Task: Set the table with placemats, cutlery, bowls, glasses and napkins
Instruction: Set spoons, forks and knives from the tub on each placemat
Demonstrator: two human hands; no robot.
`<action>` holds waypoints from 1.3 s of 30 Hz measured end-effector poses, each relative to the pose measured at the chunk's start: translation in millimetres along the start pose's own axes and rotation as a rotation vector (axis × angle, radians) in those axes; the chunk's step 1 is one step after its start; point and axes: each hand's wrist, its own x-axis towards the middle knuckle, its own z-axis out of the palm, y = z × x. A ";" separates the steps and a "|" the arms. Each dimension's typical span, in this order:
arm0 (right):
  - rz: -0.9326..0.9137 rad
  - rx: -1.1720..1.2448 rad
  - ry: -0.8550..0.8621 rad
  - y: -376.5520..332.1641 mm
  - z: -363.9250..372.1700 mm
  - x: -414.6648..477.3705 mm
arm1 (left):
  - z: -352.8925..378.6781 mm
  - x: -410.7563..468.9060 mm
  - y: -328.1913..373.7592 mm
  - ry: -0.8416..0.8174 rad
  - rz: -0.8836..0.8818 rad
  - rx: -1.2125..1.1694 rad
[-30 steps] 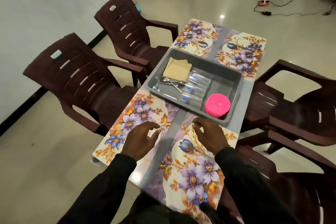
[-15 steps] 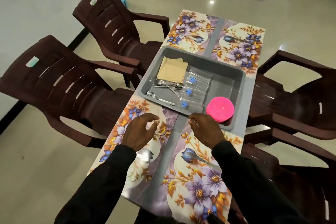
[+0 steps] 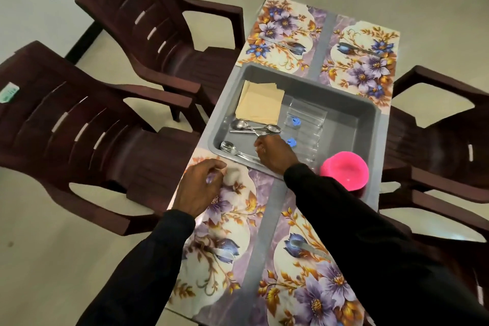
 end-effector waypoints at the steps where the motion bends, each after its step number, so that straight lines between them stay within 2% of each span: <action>1: 0.000 -0.001 -0.029 -3.0 5.1 13.5 | -2.4 3.6 -3.1 -0.006 0.000 -0.017; 6: -0.014 0.072 -0.129 -17.9 36.7 60.2 | -13.4 10.4 -16.2 0.005 -0.015 -0.096; 10: -0.040 0.142 -0.122 -24.9 56.7 79.9 | -16.0 12.4 -31.7 -0.009 -0.031 -0.112; 14: 0.020 0.171 -0.205 -28.2 68.4 96.1 | -16.8 13.9 -39.9 -0.014 -0.062 -0.116; 18: 0.058 0.187 -0.212 -27.7 72.9 99.1 | -18.6 15.5 -43.1 -0.022 -0.069 -0.118; 29: 0.095 0.302 -0.093 -19.8 61.2 80.7 | -17.0 15.1 -39.6 -0.009 -0.050 -0.140; 39: 0.055 0.334 0.165 -4.2 49.6 80.8 | -8.9 16.9 -37.6 -0.007 -0.079 -0.199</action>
